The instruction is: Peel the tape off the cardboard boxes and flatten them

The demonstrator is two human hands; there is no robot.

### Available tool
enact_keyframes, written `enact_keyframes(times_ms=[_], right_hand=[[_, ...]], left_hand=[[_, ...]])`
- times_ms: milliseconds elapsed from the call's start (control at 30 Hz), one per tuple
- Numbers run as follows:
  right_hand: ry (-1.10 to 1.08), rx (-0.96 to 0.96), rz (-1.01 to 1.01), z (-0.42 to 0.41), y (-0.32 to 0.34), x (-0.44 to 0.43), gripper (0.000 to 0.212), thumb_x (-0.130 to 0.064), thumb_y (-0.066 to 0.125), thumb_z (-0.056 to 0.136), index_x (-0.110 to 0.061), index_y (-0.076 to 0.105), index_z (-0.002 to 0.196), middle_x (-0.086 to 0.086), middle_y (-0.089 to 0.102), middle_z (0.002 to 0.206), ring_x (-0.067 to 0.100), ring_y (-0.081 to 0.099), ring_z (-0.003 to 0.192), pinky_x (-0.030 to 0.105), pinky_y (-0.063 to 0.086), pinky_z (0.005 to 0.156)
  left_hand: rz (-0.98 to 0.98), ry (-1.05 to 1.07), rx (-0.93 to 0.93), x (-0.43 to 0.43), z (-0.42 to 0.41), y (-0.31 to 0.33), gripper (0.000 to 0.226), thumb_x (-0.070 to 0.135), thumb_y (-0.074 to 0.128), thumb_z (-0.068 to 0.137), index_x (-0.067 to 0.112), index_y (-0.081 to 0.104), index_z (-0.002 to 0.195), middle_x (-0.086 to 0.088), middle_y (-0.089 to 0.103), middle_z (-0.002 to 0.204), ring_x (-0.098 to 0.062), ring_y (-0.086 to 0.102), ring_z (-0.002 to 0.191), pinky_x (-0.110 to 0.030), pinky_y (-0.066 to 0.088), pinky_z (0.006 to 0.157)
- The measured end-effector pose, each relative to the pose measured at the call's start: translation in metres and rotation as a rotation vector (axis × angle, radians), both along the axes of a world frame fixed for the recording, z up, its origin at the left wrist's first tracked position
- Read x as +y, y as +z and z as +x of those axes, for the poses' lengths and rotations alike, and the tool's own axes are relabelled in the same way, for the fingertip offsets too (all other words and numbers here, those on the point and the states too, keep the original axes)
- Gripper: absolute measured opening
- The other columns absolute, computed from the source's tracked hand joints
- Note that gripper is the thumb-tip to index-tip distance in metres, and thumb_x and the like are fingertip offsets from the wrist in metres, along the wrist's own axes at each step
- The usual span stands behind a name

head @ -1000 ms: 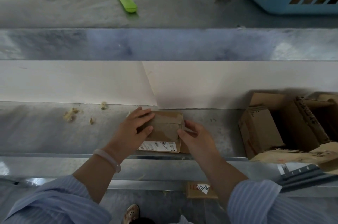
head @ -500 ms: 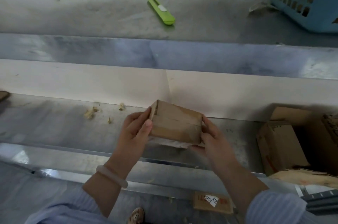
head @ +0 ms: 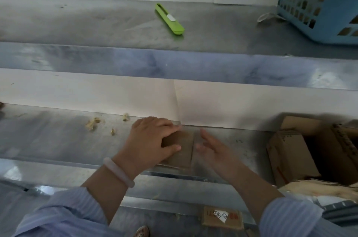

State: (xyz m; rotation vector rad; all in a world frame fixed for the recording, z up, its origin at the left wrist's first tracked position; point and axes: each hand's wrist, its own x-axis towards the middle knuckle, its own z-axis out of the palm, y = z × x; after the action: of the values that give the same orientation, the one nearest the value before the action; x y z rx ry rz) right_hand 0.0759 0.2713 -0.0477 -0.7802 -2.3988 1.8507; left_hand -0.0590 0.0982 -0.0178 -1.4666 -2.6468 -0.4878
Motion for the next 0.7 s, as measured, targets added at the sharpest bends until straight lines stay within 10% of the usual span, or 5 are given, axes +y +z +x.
enact_keyframes(times_ms=[200, 700], right_hand=[[0.054, 0.087, 0.052, -0.004, 0.012, -0.007, 0.052, -0.030, 0.079, 0.080, -0.052, 0.049, 0.116, -0.021, 0.056, 0.121, 0.001, 0.055, 0.112, 0.031, 0.049, 0.098], [0.087, 0.054, 0.066, -0.022, 0.019, -0.008, 0.066, -0.007, 0.081, 0.075, -0.032, 0.053, 0.130, -0.010, 0.058, 0.125, 0.011, 0.070, 0.094, 0.034, 0.055, 0.090]], left_hand=[[-0.052, -0.014, -0.029, 0.002, -0.011, -0.016, 0.070, 0.071, 0.029, 0.080, 0.036, 0.052, 0.135, 0.014, 0.055, 0.133, -0.013, 0.050, 0.122, -0.037, 0.031, 0.107], [-0.222, -0.139, -0.162, -0.003, -0.031, -0.010, 0.092, 0.080, 0.027, 0.068, 0.035, 0.030, 0.148, 0.013, 0.040, 0.146, -0.010, 0.036, 0.130, -0.030, 0.022, 0.108]])
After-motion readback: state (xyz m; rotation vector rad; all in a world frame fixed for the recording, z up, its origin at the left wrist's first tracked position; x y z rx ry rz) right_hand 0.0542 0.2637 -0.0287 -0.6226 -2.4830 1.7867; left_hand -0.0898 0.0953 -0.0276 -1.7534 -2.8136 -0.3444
